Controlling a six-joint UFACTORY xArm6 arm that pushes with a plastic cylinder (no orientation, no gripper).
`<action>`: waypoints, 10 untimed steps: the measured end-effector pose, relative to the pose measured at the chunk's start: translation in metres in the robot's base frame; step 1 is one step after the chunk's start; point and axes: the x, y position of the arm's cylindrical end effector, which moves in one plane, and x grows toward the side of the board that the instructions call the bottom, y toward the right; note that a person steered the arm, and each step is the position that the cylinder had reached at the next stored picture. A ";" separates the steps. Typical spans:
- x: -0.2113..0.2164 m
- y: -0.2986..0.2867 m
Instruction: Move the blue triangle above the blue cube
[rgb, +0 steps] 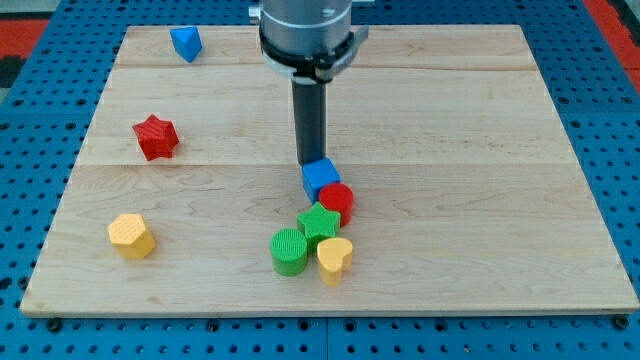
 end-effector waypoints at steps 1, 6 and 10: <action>-0.034 -0.005; -0.261 -0.209; -0.189 -0.093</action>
